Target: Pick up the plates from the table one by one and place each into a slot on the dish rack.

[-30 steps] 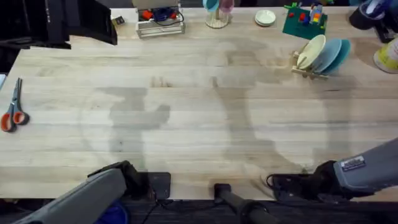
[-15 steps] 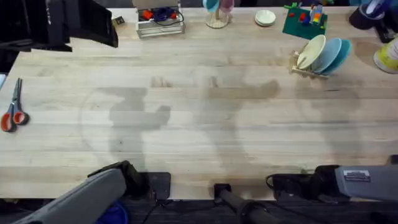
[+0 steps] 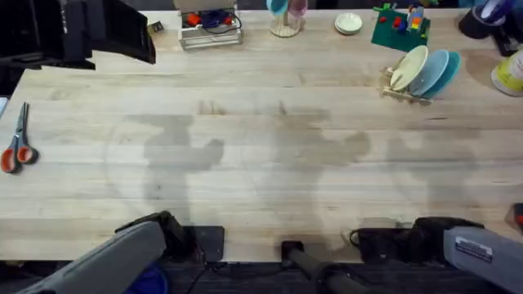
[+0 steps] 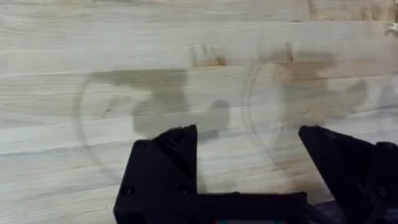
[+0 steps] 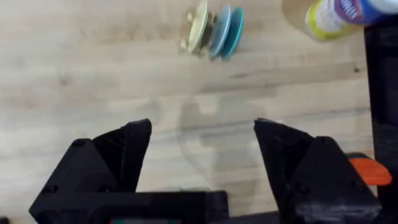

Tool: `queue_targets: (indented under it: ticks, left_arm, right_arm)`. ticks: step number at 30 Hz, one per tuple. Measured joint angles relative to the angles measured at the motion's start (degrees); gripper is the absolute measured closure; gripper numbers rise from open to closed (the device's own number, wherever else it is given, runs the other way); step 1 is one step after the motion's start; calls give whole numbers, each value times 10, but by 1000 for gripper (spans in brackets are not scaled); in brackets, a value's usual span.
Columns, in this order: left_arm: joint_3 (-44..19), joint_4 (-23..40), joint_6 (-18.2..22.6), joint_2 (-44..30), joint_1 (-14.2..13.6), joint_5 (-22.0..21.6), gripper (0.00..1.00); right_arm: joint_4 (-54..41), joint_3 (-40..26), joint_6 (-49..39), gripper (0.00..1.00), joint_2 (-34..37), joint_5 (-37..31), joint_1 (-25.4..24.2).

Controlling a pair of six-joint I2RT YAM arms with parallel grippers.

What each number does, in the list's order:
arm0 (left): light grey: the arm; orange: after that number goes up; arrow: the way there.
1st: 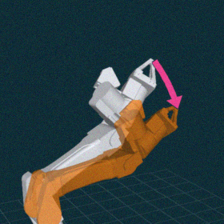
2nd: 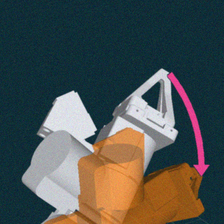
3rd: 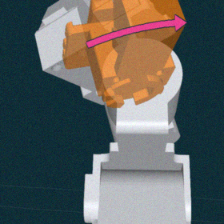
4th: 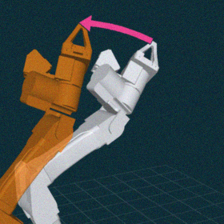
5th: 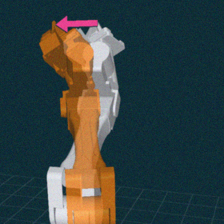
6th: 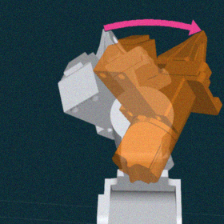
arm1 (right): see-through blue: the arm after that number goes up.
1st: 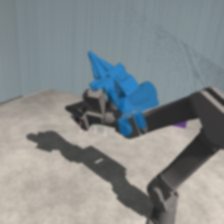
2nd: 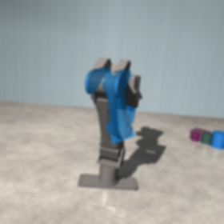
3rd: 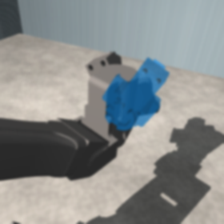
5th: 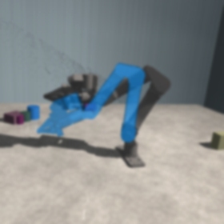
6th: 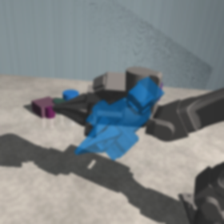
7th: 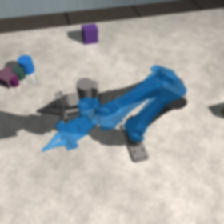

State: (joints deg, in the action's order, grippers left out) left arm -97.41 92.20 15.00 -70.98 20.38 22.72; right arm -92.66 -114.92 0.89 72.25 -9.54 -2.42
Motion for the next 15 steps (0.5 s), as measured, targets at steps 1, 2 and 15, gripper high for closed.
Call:
queue_targets:
  ticks: [1, 2, 15]
  left_arm:
    - [0, 0, 0, 0, 0, 0, 6]
    - [0, 0, 0, 0, 0, 0, 8]
    - [0, 2, 0, 0, 0, 0, 6]
  right_arm:
    - [0, 20, -7, 9, -10, 2, 0]
    - [0, 39, -15, 9, -21, 2, 0]
    - [56, 242, -89, 7, -209, 84, 0]
